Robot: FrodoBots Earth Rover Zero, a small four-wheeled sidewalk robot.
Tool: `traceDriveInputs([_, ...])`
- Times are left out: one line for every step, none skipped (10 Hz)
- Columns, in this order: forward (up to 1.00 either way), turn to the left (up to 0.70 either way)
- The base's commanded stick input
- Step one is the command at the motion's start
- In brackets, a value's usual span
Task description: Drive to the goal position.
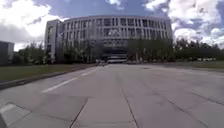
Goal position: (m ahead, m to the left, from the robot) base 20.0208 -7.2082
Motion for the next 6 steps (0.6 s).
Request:
traceDriveInputs([0.70, 0.00])
traceDriveInputs([0.70, 0.00])
traceDriveInputs([0.70, 0.00])
traceDriveInputs([0.70, 0.00])
traceDriveInputs([0.70, 0.00])
traceDriveInputs([0.70, 0.00])
